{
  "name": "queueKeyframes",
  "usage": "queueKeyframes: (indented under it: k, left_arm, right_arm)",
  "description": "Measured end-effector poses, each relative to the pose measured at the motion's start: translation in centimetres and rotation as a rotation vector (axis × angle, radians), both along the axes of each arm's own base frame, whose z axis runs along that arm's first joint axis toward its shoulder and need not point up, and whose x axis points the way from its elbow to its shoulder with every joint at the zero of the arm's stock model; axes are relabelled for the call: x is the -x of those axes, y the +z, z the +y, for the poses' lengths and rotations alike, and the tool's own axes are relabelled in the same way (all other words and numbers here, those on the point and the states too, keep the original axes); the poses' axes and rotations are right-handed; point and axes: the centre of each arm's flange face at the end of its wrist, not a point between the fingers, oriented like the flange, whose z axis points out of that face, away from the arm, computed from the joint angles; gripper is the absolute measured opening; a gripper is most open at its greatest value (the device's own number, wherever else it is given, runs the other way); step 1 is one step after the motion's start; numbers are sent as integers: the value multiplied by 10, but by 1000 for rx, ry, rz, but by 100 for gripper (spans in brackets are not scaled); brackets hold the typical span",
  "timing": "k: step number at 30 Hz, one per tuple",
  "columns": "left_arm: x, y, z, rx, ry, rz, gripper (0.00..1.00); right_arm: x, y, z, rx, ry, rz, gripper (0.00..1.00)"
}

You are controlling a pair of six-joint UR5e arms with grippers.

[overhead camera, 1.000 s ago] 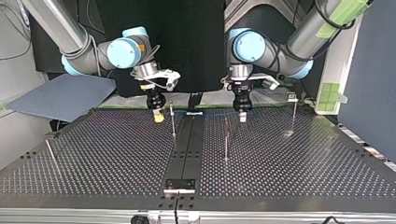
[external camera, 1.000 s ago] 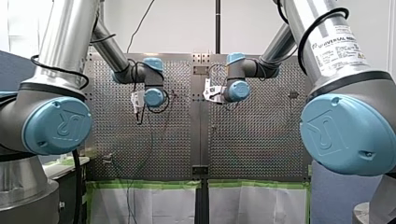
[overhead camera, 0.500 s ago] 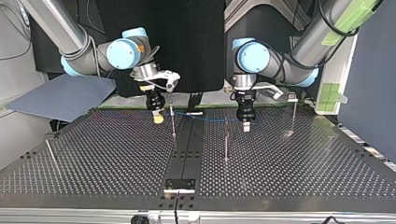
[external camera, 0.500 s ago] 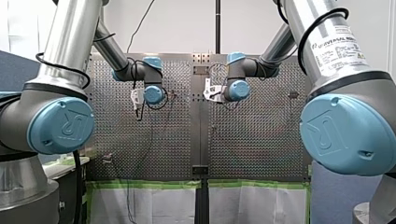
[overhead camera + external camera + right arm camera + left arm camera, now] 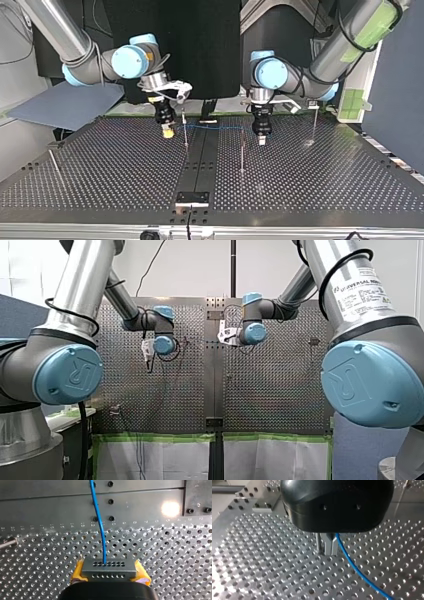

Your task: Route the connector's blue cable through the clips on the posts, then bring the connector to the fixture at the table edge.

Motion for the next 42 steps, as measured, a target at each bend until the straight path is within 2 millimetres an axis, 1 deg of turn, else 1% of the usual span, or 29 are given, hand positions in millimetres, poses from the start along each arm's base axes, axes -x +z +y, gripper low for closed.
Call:
queueKeyframes:
  k: [4,8,12,15,19,21,25,30,34,37,42]
  left_arm:
    - [-13,5,3,7,5,-2,0]
    - [-25,17,6,11,6,-16,0]
    - [-37,33,10,20,7,-45,0]
    - [-45,38,12,22,2,-56,0]
    - [-53,34,12,17,-12,-43,0]
    - [-57,27,11,11,-18,-23,0]
    - [-60,22,11,9,-18,-12,0]
    - [-62,21,15,10,-8,-11,0]
    - [-63,21,17,10,-2,-12,0]
    - [-64,21,19,10,1,-12,0]
    - [-66,21,23,9,5,-12,0]
  right_arm:
    - [6,1,-7,2,-15,-2,0]
    - [11,-2,-16,3,-29,-2,0]
    - [10,-12,-26,-8,-36,6,0]
    - [8,-20,-33,-15,-38,11,0]
    - [4,-27,-43,-17,-38,13,0]
    - [1,-31,-49,-22,-34,17,0]
    - [-4,-34,-57,-25,-20,24,0]
    - [-10,-29,-67,-11,4,20,0]
    - [-15,-16,-76,16,18,6,0]
    - [-16,-10,-83,29,24,0,0]
    - [-20,-15,-93,25,25,21,0]
